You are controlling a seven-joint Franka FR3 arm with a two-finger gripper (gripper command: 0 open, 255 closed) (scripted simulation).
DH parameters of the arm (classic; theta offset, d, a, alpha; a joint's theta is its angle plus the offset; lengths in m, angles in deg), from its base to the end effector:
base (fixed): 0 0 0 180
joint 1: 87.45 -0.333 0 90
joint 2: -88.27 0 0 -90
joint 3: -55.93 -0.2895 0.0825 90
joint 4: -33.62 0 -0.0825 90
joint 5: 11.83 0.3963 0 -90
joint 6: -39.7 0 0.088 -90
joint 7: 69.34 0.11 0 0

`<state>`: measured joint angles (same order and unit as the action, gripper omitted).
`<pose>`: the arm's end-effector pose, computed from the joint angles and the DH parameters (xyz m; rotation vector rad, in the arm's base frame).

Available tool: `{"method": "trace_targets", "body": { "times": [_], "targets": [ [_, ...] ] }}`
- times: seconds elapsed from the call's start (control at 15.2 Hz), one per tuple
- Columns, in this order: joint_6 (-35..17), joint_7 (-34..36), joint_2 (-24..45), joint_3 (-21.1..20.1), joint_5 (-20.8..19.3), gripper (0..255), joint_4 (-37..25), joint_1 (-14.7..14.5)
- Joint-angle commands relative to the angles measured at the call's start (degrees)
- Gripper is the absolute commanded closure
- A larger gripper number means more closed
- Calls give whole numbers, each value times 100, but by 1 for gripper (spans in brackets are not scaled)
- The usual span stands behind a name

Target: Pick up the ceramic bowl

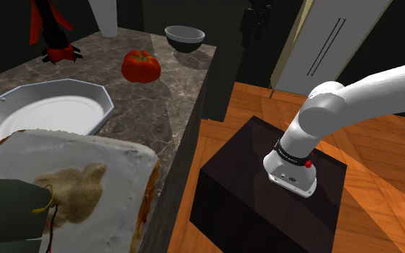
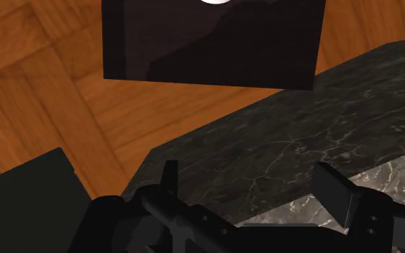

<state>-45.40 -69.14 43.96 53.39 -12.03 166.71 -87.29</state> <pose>0.3318 0.0166 0.5730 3.1043 0.0377 -0.0996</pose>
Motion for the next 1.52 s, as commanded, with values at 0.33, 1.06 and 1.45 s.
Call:
{"method": "trace_targets", "body": {
  "times": [0.33, 1.06, 1.45],
  "targets": [
    [-610, -8, 1033, -24, -22, 0, -550, 18],
    [-1342, 2, 3330, -88, -114, 0, -2390, 39],
    [-1367, 15, 4635, -122, -196, 0, -3818, 23]
  ]
}}
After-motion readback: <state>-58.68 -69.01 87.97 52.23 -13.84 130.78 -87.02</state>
